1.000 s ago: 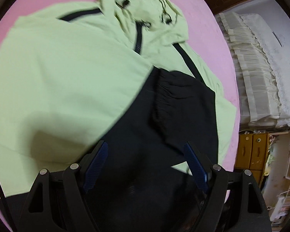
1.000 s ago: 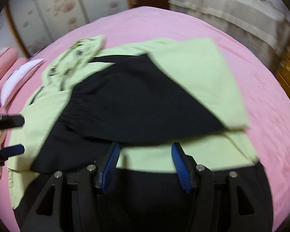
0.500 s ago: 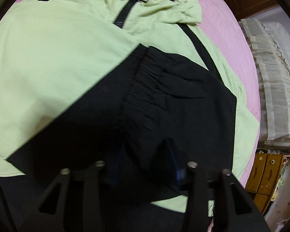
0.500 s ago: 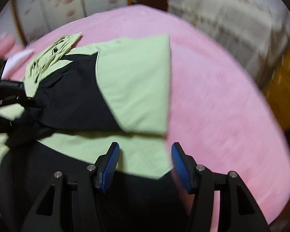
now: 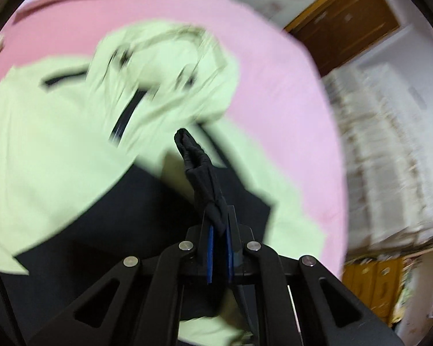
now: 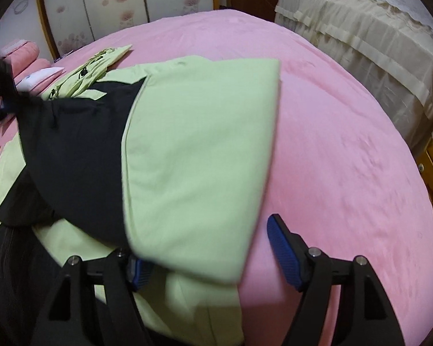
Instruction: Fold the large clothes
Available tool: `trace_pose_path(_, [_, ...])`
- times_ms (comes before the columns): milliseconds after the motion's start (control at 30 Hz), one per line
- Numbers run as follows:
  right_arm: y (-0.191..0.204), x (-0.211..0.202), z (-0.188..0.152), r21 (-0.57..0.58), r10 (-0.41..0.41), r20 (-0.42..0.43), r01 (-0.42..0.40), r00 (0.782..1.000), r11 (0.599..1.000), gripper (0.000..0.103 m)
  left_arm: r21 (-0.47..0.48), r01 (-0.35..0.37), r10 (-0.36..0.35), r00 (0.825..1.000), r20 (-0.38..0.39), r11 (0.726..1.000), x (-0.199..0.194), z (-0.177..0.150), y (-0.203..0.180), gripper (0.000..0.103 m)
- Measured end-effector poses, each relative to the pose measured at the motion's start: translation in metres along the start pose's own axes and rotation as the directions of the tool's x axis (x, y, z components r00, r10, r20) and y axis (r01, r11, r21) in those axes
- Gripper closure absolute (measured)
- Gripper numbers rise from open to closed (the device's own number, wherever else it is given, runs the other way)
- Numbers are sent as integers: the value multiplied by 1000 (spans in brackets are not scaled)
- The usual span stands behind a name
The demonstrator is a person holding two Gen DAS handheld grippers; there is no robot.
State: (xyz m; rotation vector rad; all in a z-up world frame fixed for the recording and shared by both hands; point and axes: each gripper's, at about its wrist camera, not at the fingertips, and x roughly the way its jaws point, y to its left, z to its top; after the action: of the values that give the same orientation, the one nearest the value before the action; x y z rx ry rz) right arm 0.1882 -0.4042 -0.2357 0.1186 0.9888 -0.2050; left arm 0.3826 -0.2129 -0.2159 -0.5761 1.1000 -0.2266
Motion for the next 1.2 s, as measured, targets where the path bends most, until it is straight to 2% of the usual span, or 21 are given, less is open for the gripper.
trace_pose_path(100, [4,6,12,-1,18,10,-18,1000,1000,31,-19,115,-112,989,99,993,-33,33,-12,98])
trace_pose_path(167, [6,8,16,-1,23,11,-23,1000,1000,31,-12,129,-125,976,179,992,-65,53,-9,98])
trace_pose_path(233, [7,8,18,-6,25,15,-25,1000,1000,31,-6,104,-100,968,232,995,-86,66,0,98])
trace_pose_path(300, [7,7,18,-10,25,17,-25,1000,1000,31,-20,35,-28,959,281,999,-101,77,17,98])
trace_pose_path(367, [5,6,17,-6,26,20,-26,999,1000,31,-57,-37,52,954,295,998,-109,75,39,98])
trace_pose_path(467, [1,4,17,4,33,29,-33,999,999,31,-127,-162,189,951,246,979,-101,63,79,98])
trace_pose_path(533, [0,1,18,5,39,41,-39,998,999,31,-165,-248,277,943,185,955,-88,44,108,98])
trace_pose_path(567, [0,0,19,-3,37,48,-37,998,999,31,-185,-300,324,938,122,936,-75,33,127,98])
trace_pose_path(633, [2,-2,23,-25,33,60,-32,998,999,31,-217,-355,369,929,28,909,-57,14,153,98])
trace_pose_path(667, [3,-5,25,-42,40,71,-37,997,998,31,-241,-370,375,926,-27,897,-47,1,168,98])
trace_pose_path(733, [7,-8,30,-82,60,89,-53,994,995,31,-272,-378,372,925,-75,885,-39,-17,179,98])
trace_pose_path(800, [15,-9,35,-148,82,91,-68,992,987,31,-270,-381,370,924,-94,884,-32,-34,188,98])
trace_pose_path(867, [23,-9,39,-228,71,96,-48,993,972,31,-244,-391,381,920,-90,888,-31,-43,186,98])
trace_pose_path(967, [33,-7,41,-328,74,89,-41,993,944,31,-180,-424,416,906,-81,888,-24,-40,168,98])
trace_pose_path(1100, [50,-11,38,-481,69,127,1,989,877,31,-161,-418,412,909,-68,894,-14,-26,158,98])
trace_pose_path(1133, [53,-13,37,-511,77,138,5,987,859,33,-161,-418,413,908,-66,894,-14,-23,160,98])
trace_pose_path(1200, [58,-20,38,-558,131,136,-33,982,829,45,-164,-419,414,908,-64,893,-15,-18,163,98])
